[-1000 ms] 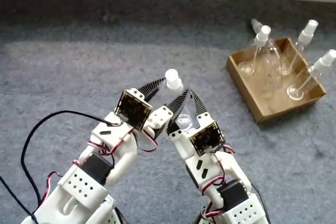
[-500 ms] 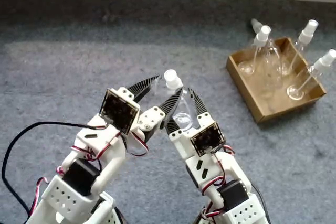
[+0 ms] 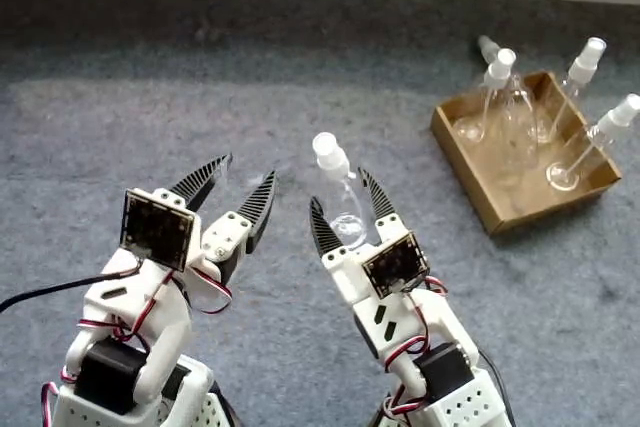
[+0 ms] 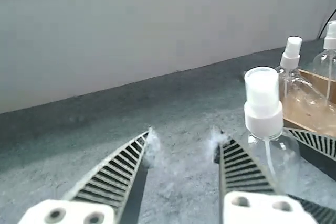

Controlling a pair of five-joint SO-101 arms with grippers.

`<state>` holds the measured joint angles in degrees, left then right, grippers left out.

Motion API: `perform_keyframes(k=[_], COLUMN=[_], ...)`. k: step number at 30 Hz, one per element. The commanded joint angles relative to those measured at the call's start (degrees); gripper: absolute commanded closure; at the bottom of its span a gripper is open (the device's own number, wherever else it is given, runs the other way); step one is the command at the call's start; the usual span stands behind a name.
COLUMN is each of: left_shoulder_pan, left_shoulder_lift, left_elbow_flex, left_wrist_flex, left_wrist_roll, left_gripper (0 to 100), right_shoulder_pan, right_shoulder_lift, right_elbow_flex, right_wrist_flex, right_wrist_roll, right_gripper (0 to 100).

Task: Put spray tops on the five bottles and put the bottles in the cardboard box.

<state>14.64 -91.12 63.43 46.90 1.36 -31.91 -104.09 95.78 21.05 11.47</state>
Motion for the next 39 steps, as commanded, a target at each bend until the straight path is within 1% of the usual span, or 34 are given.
perform_keyframes(k=[1, 3, 6, 9, 13, 17, 20, 23, 28, 31, 36, 39], left_shoulder_pan=[-5.05, -7.25, -9.63, -10.86, -13.67, -17.45, -19.74, -20.79, -20.62, -20.62, -20.53, -20.44], left_shoulder_lift=[-2.59, -4.53, -8.4, -12.09, -13.58, -13.58, -13.58, -13.58, -13.58, -13.58, -13.58, -13.58], left_elbow_flex=[-2.86, -2.86, -2.59, -2.59, -2.59, -1.89, 2.51, 8.57, 16.75, 18.95, 22.02, 24.66], left_wrist_flex=[3.16, 4.22, 5.98, 8.35, 11.52, 15.47, 16.09, 16.0, 16.0, 16.0, 16.09, 16.09], left_wrist_roll=[-0.18, -0.35, -0.35, -0.44, -0.44, -0.53, -0.53, -0.53, -0.26, -0.26, -0.18, -0.18], left_gripper=[92, 100, 96, 100, 99, 99, 99, 99, 99, 99, 99, 99], right_shoulder_pan=[0.04, 0.04, 0.04, 0.04, 0.04, 3.47, 6.81, 7.6, 8.4, 13.41, 24.92, 29.67], right_shoulder_lift=[-1.1, -1.1, -1.1, -1.1, -1.1, -1.19, -1.19, -1.19, -1.19, -1.19, -1.19, -1.1], right_elbow_flex=[7.08, 7.08, 7.08, 7.08, 7.08, 6.99, 7.08, 6.73, 6.29, 2.86, -4.26, -6.37], right_wrist_flex=[0.04, 0.04, 0.04, 0.04, 0.04, 0.04, -0.22, -0.22, -0.31, -0.31, -0.04, -0.04], right_wrist_roll=[-0.18, -0.18, -0.18, -0.18, -0.18, -0.35, -0.53, -0.53, -0.44, -0.53, -0.53, -0.53], right_gripper=[82.2, 82.2, 82.2, 82.2, 82.2, 82.2, 82.2, 82.2, 82.2, 82.2, 82.2, 82.2])
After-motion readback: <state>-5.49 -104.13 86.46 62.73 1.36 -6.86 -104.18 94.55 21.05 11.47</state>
